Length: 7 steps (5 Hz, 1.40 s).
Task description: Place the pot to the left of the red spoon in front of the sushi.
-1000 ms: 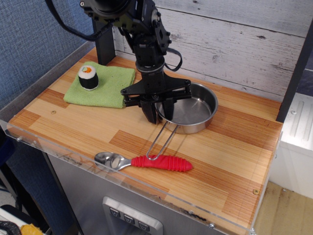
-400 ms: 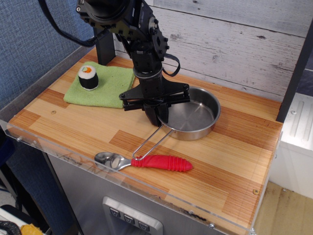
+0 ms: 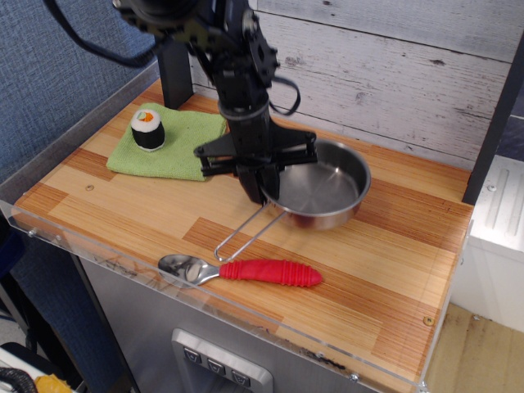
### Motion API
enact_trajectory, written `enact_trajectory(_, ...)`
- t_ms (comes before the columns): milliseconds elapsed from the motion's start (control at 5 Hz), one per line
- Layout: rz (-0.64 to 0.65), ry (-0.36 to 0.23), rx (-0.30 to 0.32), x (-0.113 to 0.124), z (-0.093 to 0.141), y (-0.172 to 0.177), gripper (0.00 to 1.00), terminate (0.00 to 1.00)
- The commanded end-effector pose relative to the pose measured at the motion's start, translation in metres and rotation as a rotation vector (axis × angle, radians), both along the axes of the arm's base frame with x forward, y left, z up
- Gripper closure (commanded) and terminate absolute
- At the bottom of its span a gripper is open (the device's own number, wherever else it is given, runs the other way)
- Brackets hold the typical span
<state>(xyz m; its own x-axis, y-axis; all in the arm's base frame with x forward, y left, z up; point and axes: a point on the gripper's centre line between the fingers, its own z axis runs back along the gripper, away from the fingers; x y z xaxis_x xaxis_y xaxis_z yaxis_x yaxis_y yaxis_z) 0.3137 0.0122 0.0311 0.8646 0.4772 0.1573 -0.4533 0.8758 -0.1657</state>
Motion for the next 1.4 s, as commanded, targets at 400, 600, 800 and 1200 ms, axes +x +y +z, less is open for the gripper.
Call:
enact_trajectory(400, 0.179, -0.136, -0.007, -0.047, 0.06, 0.086, 1.0, 0.0)
enact_trajectory(600, 0.23, -0.128, 0.009, -0.065, 0.055, 0.112, 1.0, 0.0)
enact_trajectory(800, 0.269, -0.109, 0.012, -0.076, 0.046, 0.128, 1.0, 0.0)
enact_trajectory(1200, 0.325, -0.078, 0.032, -0.086, 0.03, 0.155, 1.0, 0.0)
